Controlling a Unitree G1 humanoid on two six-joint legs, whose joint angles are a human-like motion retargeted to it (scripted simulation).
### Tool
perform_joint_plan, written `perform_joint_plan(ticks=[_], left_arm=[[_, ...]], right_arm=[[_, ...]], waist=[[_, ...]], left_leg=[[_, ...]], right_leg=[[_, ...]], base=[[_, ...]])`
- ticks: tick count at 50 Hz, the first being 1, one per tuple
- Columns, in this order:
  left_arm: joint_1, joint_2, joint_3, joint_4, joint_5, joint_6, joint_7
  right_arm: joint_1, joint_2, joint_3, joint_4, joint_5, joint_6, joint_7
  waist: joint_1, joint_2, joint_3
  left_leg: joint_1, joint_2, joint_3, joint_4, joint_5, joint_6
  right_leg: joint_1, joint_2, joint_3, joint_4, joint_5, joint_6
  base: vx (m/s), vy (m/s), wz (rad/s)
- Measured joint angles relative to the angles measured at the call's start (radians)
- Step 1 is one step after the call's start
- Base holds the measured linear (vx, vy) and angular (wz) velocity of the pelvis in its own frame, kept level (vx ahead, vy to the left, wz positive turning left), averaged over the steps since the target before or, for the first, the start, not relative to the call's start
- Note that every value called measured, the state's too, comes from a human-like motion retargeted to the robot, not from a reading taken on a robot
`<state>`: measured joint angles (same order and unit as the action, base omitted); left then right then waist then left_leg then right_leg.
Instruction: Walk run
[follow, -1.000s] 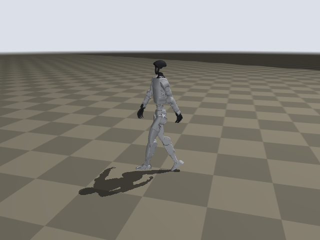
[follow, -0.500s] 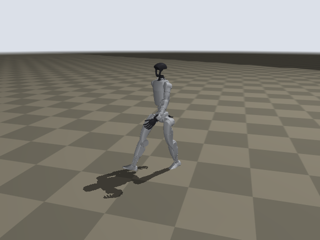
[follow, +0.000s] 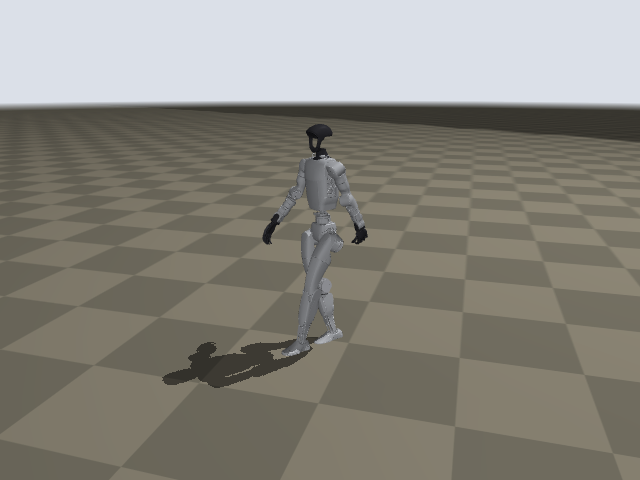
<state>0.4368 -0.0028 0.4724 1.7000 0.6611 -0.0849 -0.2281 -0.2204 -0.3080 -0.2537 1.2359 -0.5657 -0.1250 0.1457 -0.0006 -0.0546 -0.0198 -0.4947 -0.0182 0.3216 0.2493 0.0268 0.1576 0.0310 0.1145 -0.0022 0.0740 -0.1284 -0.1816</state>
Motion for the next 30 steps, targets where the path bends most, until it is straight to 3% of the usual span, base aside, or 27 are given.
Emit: perform_joint_plan(ticks=[3,5,8,10,12,13,14,15,17,20,24,27,30], left_arm=[[0.021,0.004,0.046,0.0,0.024,0.024,-0.019],[0.029,0.011,0.068,0.0,-0.002,0.027,-0.037],[0.015,0.035,0.088,0.0,-0.077,0.018,-0.027],[-0.011,0.057,0.094,0.0,-0.134,0.003,0.0],[-0.066,0.083,0.096,0.0,-0.202,-0.005,0.014],[-0.117,0.101,0.092,0.0,-0.237,0.001,0.014],[-0.174,0.122,0.088,0.0,-0.271,0.006,0.02],[-0.235,0.143,0.084,0.0,-0.305,0.01,0.027],[-0.359,0.159,0.084,-0.031,-0.36,-0.01,0.062],[-0.53,0.151,0.076,-0.14,-0.446,-0.098,0.081],[-0.685,0.149,-0.008,-0.313,-0.605,-0.178,-0.028],[-0.78,0.189,-0.038,-0.411,-0.659,-0.179,-0.139],[-0.838,0.239,-0.04,-0.473,-0.633,-0.17,-0.222]], right_arm=[[-0.02,-0.027,-0.002,0.005,-0.026,-0.003,-0.027],[-0.012,-0.028,-0.004,0.03,-0.036,0.018,-0.039],[0.045,-0.007,-0.026,0.094,-0.04,0.037,-0.047],[0.117,0.023,-0.036,0.138,-0.03,0.045,-0.047],[0.184,0.065,-0.022,0.196,-0.009,0.064,-0.043],[0.2,0.081,-0.021,0.235,-0.002,0.08,-0.035],[0.217,0.099,-0.024,0.273,-0.004,0.097,-0.02],[0.235,0.119,-0.028,0.311,-0.01,0.114,-0.002],[0.28,0.15,-0.041,0.365,-0.052,0.136,0.045],[0.337,0.195,-0.044,0.414,-0.16,0.125,0.081],[0.43,0.226,0.005,0.444,-0.317,0.123,0.058],[0.479,0.237,0.031,0.464,-0.411,0.153,0.06],[0.512,0.246,0.03,0.464,-0.45,0.187,0.115]], waist=[[0.006,-0.016,0.003],[0.026,-0.024,-0.01],[0.078,-0.014,-0.054],[0.057,-0.002,-0.095],[0.033,-0.02,-0.093],[0.021,-0.056,-0.07],[0.035,-0.048,-0.064],[0.06,-0.018,-0.067],[0.046,0.031,-0.069],[-0.041,0.056,-0.05],[-0.202,0.093,-0.047],[-0.261,0.08,-0.039],[-0.289,0.057,-0.023]], left_leg=[[-0.002,-0.083,-0.105,-0.245,-0.056,0.021],[0.019,-0.063,-0.062,-0.254,-0.06,-0.01],[0.038,0.019,0.073,-0.141,0.023,-0.04],[0.053,0.003,-0.038,-0.098,0.053,-0.004],[0.075,-0.038,-0.163,-0.02,-0.021,0.01],[0.111,-0.068,-0.119,0.008,-0.057,0.012],[0.151,-0.039,-0.074,0.0,-0.072,0.009],[0.192,0.019,-0.029,-0.026,-0.077,0.003],[0.267,0.045,-0.053,-0.072,-0.094,-0.012],[0.343,0.032,-0.106,-0.119,-0.102,-0.03],[0.433,0.003,-0.21,-0.166,-0.136,-0.042],[0.526,-0.03,-0.216,-0.189,-0.182,-0.056],[0.632,-0.047,-0.205,-0.193,-0.222,-0.094]], right_leg=[[0.077,-0.012,-0.06,0.007,0.001,0.001],[0.117,-0.017,-0.071,0.035,0.055,0.017],[0.143,-0.011,-0.092,0.122,0.296,0.037],[0.123,-0.007,-0.147,0.228,0.539,0.049],[0.027,-0.047,-0.176,0.517,0.652,0.044],[-0.028,-0.149,-0.246,0.725,0.652,0.025],[-0.067,-0.167,-0.277,0.799,0.652,0.008],[-0.097,-0.141,-0.289,0.806,0.652,-0.007],[-0.189,-0.027,-0.259,0.796,0.569,-0.001],[-0.338,0.044,-0.202,0.755,0.453,0.094],[-0.487,-0.089,-0.26,0.545,0.305,0.151],[-0.532,-0.213,-0.317,0.291,0.293,0.158],[-0.573,-0.248,-0.232,0.056,0.236,0.199]], base=[[1.23,-0.1,-0.11],[1.16,-0.04,-0.46],[1.43,0.05,-0.7],[1.6,0.07,0.23],[1.47,-0.03,0.49],[1.35,-0.09,0.13],[1.15,-0.11,-0.4],[0.94,-0.12,-0.35],[0.9,-0.17,0.4],[0.91,-0.21,1.58],[0.98,-0.27,1.57],[0.77,-0.27,0.29],[1.13,-0.61,-0.17]])
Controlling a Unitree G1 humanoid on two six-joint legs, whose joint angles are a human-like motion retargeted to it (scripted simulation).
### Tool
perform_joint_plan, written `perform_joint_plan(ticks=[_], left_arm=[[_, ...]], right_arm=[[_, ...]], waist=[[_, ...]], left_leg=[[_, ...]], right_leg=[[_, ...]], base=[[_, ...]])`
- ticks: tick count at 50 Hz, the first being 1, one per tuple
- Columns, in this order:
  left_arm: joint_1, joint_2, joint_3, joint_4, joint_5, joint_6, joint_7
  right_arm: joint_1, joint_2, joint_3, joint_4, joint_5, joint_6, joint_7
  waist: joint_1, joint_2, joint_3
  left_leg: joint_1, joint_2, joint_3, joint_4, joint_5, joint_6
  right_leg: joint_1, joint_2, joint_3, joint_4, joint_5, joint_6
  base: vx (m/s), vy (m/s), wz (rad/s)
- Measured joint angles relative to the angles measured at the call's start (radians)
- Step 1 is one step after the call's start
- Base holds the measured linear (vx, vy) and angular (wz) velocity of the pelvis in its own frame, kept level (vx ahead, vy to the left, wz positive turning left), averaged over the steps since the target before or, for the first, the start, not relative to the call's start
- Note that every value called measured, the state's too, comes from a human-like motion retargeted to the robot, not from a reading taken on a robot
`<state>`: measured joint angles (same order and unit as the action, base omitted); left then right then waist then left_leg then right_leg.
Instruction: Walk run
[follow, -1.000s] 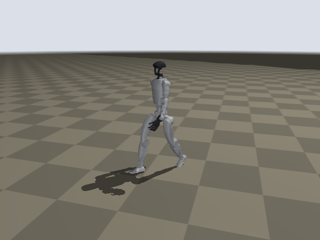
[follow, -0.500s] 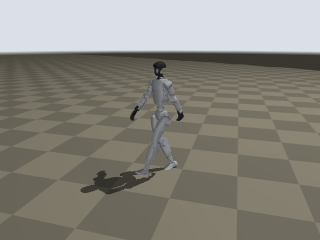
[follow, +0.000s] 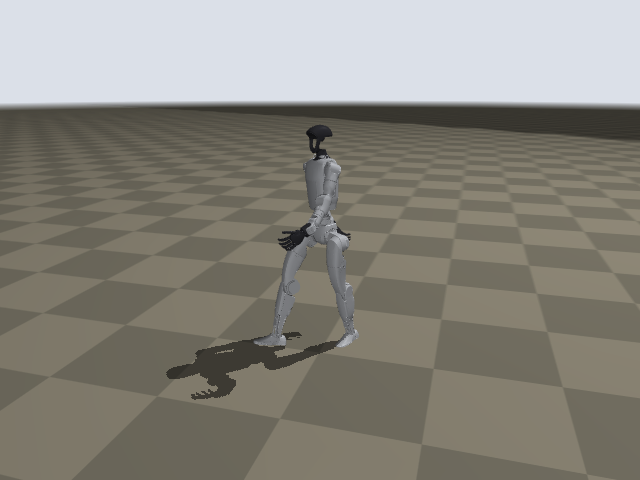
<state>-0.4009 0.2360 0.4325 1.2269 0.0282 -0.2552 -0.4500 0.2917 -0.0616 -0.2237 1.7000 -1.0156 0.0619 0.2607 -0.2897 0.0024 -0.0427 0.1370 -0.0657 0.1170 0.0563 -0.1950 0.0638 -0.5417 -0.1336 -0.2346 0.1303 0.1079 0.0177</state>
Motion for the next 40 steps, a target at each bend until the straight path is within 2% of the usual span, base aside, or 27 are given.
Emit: perform_joint_plan(ticks=[2,3,4,5,6,7,8,10,12,13,15,17,20,23,25,28,30,31,32,33,35,37,38,40], left_arm=[[-0.005,0.017,-0.016,-0.016,0.024,-0.012,0.009],[0.0,0.02,-0.025,-0.015,0.035,-0.021,0.03],[0.009,0.021,-0.032,-0.009,0.047,-0.031,0.057],[0.02,0.02,-0.036,0.001,0.059,-0.041,0.087],[0.042,0.012,-0.037,0.018,0.08,-0.049,0.117],[0.068,0.005,-0.035,0.037,0.103,-0.057,0.14],[0.105,-0.004,-0.028,0.058,0.133,-0.063,0.152],[0.2,-0.025,-0.028,0.103,0.189,-0.069,0.149],[0.301,-0.035,-0.014,0.174,0.221,-0.06,0.12],[0.349,-0.041,0.0,0.22,0.232,-0.045,0.097],[0.446,-0.056,0.024,0.309,0.26,0.002,0.04],[0.55,-0.084,0.04,0.374,0.293,0.049,0.026],[0.692,-0.148,0.106,0.455,0.384,0.099,0.102],[0.799,-0.208,0.152,0.473,0.481,0.18,0.144],[0.847,-0.231,0.162,0.473,0.549,0.234,0.129],[0.883,-0.23,0.179,0.473,0.682,0.257,0.065],[0.894,-0.213,0.169,0.473,0.722,0.268,0.035],[0.892,-0.194,0.156,0.473,0.717,0.281,0.039],[0.887,-0.174,0.142,0.473,0.707,0.295,0.049],[0.875,-0.15,0.128,0.473,0.688,0.311,0.071],[0.841,-0.103,0.124,0.473,0.644,0.336,0.137],[0.794,-0.063,0.143,0.473,0.597,0.333,0.212],[0.763,-0.045,0.154,0.473,0.577,0.319,0.237],[0.676,-0.008,0.167,0.473,0.546,0.296,0.24]], right_arm=[[0.013,0.001,-0.015,0.0,0.016,0.005,0.044],[0.018,0.0,-0.028,0.0,0.031,0.005,0.061],[0.019,-0.001,-0.046,0.0,0.051,0.005,0.073],[0.017,-0.002,-0.068,0.0,0.072,0.005,0.083],[0.012,-0.004,-0.096,0.0,0.101,-0.001,0.082],[0.005,-0.007,-0.123,0.0,0.134,-0.011,0.078],[-0.006,-0.009,-0.145,0.0,0.173,-0.027,0.067],[-0.052,-0.025,-0.166,0.0,0.266,-0.07,0.05],[-0.14,-0.061,-0.154,-0.014,0.326,-0.091,0.031],[-0.18,-0.074,-0.155,-0.056,0.329,-0.084,0.015],[-0.265,-0.09,-0.166,-0.162,0.317,-0.08,-0.039],[-0.347,-0.105,-0.143,-0.273,0.322,-0.108,-0.098],[-0.458,-0.139,-0.071,-0.424,0.378,-0.173,-0.136],[-0.555,-0.174,-0.008,-0.55,0.466,-0.221,-0.115],[-0.598,-0.198,0.005,-0.619,0.509,-0.243,-0.097],[-0.618,-0.236,0.002,-0.683,0.548,-0.279,-0.094],[-0.605,-0.254,-0.012,-0.69,0.553,-0.301,-0.114],[-0.586,-0.254,-0.027,-0.679,0.549,-0.299,-0.132],[-0.563,-0.252,-0.043,-0.663,0.543,-0.293,-0.152],[-0.536,-0.245,-0.062,-0.639,0.538,-0.28,-0.176],[-0.471,-0.217,-0.093,-0.573,0.53,-0.24,-0.21],[-0.397,-0.172,-0.129,-0.472,0.509,-0.174,-0.213],[-0.364,-0.148,-0.142,-0.411,0.495,-0.137,-0.203],[-0.329,-0.12,-0.133,-0.256,0.491,-0.073,-0.19]], waist=[[0.017,0.014,-0.011],[0.013,0.026,-0.021],[0.008,0.035,-0.034],[0.001,0.044,-0.047],[-0.012,0.046,-0.065],[-0.02,0.046,-0.081],[-0.015,0.039,-0.097],[-0.005,0.021,-0.087],[0.003,0.027,-0.043],[0.002,0.011,-0.042],[0.0,-0.047,-0.069],[-0.008,-0.049,-0.068],[0.065,-0.092,-0.058],[0.162,-0.115,-0.043],[0.24,-0.103,-0.027],[0.306,-0.069,-0.004],[0.317,-0.073,0.009],[0.299,-0.062,0.014],[0.281,-0.053,0.015],[0.267,-0.05,0.009],[0.307,-0.048,-0.013],[0.381,-0.081,-0.044],[0.383,-0.105,-0.05],[0.381,-0.184,-0.014]], left_leg=[[0.039,0.026,0.028,0.009,0.009,-0.045],[0.049,0.043,0.026,0.023,0.036,-0.069],[0.053,0.059,0.019,0.045,0.081,-0.099],[0.054,0.074,0.008,0.07,0.135,-0.131],[0.051,0.083,-0.017,0.107,0.227,-0.17],[0.047,0.087,-0.04,0.15,0.33,-0.207],[0.039,0.082,-0.055,0.207,0.459,-0.241],[-0.01,0.084,-0.079,0.419,0.651,-0.29],[-0.119,0.091,-0.127,0.765,0.719,-0.305],[-0.158,0.054,-0.144,0.845,0.719,-0.305],[-0.235,-0.037,-0.128,0.881,0.65,-0.278],[-0.333,-0.025,-0.113,0.927,0.543,-0.231],[-0.474,-0.032,-0.05,0.87,0.397,-0.147],[-0.585,0.062,0.101,0.633,0.328,-0.022],[-0.617,0.096,0.144,0.41,0.339,0.006],[-0.638,0.09,0.189,0.115,0.235,0.042],[-0.656,0.005,0.041,-0.029,0.178,-0.001],[-0.648,-0.001,0.033,-0.052,0.165,-0.082],[-0.639,-0.011,0.019,-0.059,0.164,-0.124],[-0.629,-0.03,-0.01,-0.032,0.183,-0.087],[-0.619,0.0,-0.031,0.042,0.228,-0.085],[-0.605,0.042,0.018,0.099,0.293,-0.094],[-0.611,0.015,-0.06,0.156,0.253,-0.07],[-0.59,-0.086,-0.138,0.252,0.174,-0.055]], right_leg=[[-0.01,-0.005,-0.048,-0.102,-0.027,-0.017],[0.0,-0.018,-0.136,-0.12,-0.026,-0.025],[0.013,-0.026,-0.204,-0.107,-0.022,-0.06],[0.028,-0.031,-0.261,-0.077,-0.017,-0.108],[0.043,-0.047,-0.353,-0.057,0.019,-0.124],[0.049,-0.048,-0.375,-0.03,0.041,-0.147],[0.041,-0.021,-0.258,0.008,0.036,-0.184],[0.052,0.066,0.024,0.079,-0.04,-0.241],[0.148,0.101,-0.085,0.081,-0.072,-0.266],[0.187,0.113,-0.078,0.06,-0.074,-0.27],[0.235,0.101,0.013,0.021,-0.079,-0.26],[0.276,0.146,0.083,0.005,-0.089,-0.261],[0.341,0.186,0.227,-0.017,-0.087,-0.279],[0.372,0.234,0.391,0.004,-0.102,-0.279],[0.404,0.267,0.44,0.015,-0.112,-0.279],[0.487,0.312,0.476,0.018,-0.13,-0.279],[0.56,0.315,0.476,0.021,-0.131,-0.279],[0.602,0.326,0.428,0.018,-0.114,-0.279],[0.636,0.338,0.379,0.017,-0.088,-0.279],[0.655,0.349,0.325,0.021,-0.045,-0.279],[0.682,0.372,0.263,0.052,0.105,-0.279],[0.659,0.344,0.224,0.176,0.321,-0.199],[0.616,0.326,0.207,0.297,0.392,-0.14],[0.501,0.235,0.181,0.675,0.416,-0.009]], base=[[0.96,-0.53,-0.54],[1.13,-0.68,-0.16],[1.2,-0.76,0.08],[1.06,-0.68,0.24],[1.01,-0.68,0.24],[1.08,-0.82,-0.04],[1.1,-0.9,-0.51],[0.95,-0.77,-1.09],[0.99,-0.71,-1.84],[1.05,-0.7,-2.03],[0.9,-0.56,-1.92],[0.8,-0.39,-2.13],[0.87,-0.27,-3.11],[1.01,-0.09,-3.12],[0.89,0.1,-2.77],[1.02,0.12,-1.6],[1.13,-0.02,-0.36],[1.22,-0.07,0.53],[1.48,-0.11,1.07],[1.49,-0.21,0.62],[1.26,-0.3,-0.64],[1.05,-0.18,-1.41],[1.33,-0.1,-0.78],[1.24,-0.15,-0.57]])
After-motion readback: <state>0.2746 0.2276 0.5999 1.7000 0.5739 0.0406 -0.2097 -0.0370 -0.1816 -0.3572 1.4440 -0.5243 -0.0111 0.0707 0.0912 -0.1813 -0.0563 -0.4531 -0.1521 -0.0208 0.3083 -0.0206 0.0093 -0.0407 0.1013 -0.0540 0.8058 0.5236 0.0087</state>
